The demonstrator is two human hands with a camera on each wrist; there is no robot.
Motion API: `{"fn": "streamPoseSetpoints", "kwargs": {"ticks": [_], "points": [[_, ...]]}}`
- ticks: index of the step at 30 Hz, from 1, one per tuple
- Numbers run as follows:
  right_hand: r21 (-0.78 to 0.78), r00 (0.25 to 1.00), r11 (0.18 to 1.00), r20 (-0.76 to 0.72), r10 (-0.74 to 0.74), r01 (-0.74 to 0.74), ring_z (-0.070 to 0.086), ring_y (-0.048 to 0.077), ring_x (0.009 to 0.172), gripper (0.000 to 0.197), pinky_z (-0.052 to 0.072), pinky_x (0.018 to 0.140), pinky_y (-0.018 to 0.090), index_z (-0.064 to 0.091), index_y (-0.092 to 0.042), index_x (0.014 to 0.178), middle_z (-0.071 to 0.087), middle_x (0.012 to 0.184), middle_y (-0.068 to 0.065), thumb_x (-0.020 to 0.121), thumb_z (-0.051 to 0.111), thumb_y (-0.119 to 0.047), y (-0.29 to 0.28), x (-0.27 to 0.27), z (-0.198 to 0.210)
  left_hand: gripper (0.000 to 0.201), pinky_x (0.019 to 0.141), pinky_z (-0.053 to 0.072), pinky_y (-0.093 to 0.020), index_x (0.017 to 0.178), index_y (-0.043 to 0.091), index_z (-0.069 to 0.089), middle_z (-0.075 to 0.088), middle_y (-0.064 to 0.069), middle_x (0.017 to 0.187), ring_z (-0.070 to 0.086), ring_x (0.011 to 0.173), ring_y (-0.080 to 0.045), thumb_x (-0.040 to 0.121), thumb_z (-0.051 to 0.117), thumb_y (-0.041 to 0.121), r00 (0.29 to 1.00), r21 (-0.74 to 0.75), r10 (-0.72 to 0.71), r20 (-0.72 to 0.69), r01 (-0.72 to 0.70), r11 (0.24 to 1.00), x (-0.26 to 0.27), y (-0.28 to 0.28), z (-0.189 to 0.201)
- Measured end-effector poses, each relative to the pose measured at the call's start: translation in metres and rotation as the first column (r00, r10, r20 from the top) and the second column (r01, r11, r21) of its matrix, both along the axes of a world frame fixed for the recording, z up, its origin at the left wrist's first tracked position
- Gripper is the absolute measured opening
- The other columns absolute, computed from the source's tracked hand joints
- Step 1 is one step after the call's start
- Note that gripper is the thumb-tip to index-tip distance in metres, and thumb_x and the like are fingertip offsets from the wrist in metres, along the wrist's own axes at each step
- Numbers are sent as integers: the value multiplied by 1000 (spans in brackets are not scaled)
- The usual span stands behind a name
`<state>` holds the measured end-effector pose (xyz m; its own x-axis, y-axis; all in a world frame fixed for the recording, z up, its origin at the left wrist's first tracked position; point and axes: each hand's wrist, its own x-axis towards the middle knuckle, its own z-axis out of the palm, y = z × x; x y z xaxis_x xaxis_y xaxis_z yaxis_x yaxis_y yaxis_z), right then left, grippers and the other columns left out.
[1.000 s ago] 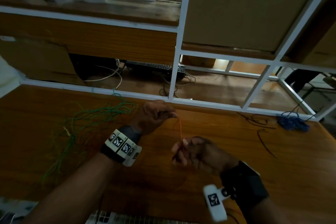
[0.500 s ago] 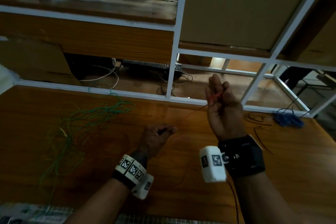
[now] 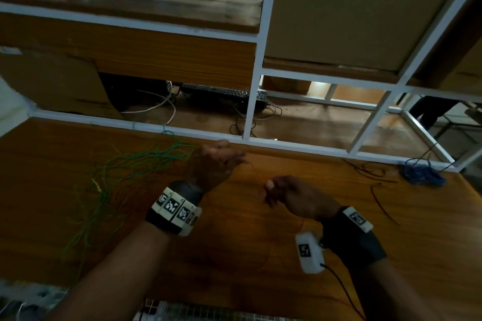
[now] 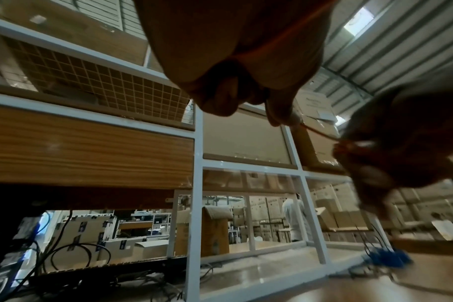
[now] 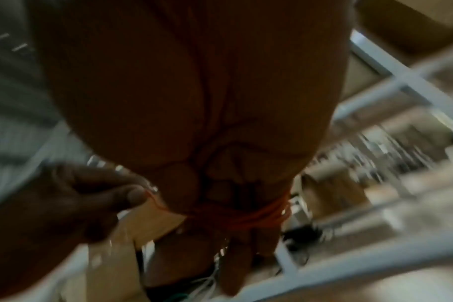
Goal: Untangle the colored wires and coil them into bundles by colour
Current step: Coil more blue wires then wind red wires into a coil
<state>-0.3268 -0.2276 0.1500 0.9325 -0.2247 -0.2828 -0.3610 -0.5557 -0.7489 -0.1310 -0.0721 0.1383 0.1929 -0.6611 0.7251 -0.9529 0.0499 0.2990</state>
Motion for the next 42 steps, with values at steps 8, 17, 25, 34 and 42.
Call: {"fn": "streamPoseSetpoints", "kwargs": {"ticks": [8, 17, 25, 34, 42], "points": [[641, 940, 710, 329, 90, -292, 68, 36, 106, 20, 53, 96, 48, 71, -7, 104, 76, 105, 15, 102, 58, -21, 18, -5, 6, 22, 63, 38, -4, 88, 11, 78, 62, 10, 79, 51, 68, 10, 76, 82, 29, 985, -172, -140, -96, 122, 977, 1, -27, 24], [894, 621, 8, 318, -716, -448, 67, 25, 121, 40, 49, 110, 41, 73, -2, 108, 73, 121, 15, 109, 34, -10, 23, 22, 52, 18, 60, 53, -17, 103, 2, 73, 73, -2, 86, 64, 74, 3, 92, 65, 15, 929, -220, -186, -321, 118, 968, -52, -40, -19], [160, 284, 677, 821, -495, 718, 64, 20, 121, 24, 54, 101, 43, 68, -12, 118, 70, 125, 11, 108, 47, -12, -39, 28, 8, 26, 47, 43, -27, 89, 15, 71, 48, 3, 56, 46, 48, -13, 97, 58, 36, 303, 280, 189, -934, 291, 915, -59, -21, -42], [-504, 972, 835, 49, -231, 224, 68, 25, 93, 14, 51, 76, 31, 58, -21, 89, 66, 99, 4, 100, 57, -12, -49, 6, -51, 21, 44, 23, -21, 86, 11, 72, 47, 6, 57, 36, 44, -10, 95, 63, 27, 196, 284, 256, -947, 132, 950, -25, -16, -10], [325, 996, 942, -10, 89, -81, 69, 23, 108, 42, 51, 98, 33, 69, -4, 114, 75, 107, 9, 109, 45, -37, -17, -30, 1, 11, 65, 47, -11, 78, 23, 75, 68, 19, 72, 64, 70, 6, 88, 72, 21, 679, 219, 103, -727, 87, 972, 3, -27, 26]]}}
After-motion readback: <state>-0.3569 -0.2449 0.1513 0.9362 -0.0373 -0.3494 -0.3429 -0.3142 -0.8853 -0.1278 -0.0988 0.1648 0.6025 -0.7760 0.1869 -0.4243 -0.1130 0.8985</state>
